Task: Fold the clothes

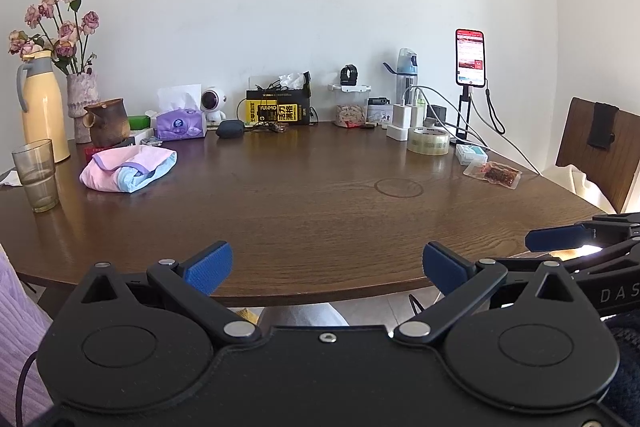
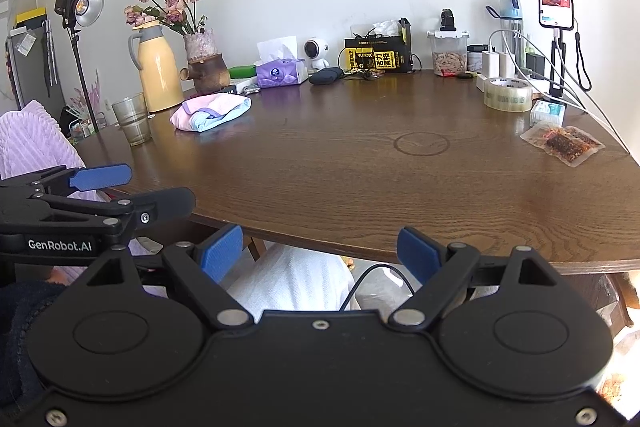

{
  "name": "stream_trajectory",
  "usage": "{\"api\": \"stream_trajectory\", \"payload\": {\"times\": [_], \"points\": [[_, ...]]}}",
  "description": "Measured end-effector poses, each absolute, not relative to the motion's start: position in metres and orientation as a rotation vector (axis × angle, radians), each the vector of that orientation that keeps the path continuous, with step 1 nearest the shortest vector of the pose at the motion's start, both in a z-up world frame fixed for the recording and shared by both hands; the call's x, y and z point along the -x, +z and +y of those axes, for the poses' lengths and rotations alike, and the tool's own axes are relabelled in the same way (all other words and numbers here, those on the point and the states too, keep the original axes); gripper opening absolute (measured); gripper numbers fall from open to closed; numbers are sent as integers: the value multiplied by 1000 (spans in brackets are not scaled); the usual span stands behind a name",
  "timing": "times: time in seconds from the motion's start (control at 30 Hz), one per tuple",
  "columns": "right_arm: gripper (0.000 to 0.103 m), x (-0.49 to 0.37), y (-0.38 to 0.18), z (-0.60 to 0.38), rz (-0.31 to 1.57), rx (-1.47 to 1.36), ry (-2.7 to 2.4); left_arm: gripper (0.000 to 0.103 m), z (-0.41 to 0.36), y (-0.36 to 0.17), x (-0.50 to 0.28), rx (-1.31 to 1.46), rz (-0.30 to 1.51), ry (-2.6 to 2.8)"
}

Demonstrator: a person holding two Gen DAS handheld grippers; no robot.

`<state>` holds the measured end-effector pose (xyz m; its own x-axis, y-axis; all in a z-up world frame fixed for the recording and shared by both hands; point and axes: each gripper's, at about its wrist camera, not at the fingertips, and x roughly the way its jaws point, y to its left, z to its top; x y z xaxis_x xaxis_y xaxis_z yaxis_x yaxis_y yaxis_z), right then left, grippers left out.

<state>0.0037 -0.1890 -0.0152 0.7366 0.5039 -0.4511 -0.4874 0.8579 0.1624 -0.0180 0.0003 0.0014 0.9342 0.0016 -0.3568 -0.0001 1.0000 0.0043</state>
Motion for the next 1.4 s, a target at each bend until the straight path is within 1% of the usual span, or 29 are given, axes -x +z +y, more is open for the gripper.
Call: {"api": "stream_trajectory", "payload": {"times": [1.4], "points": [[89,-16,-15,-195,518,-37,560,102,-3,0,18,-8,374,9]]}}
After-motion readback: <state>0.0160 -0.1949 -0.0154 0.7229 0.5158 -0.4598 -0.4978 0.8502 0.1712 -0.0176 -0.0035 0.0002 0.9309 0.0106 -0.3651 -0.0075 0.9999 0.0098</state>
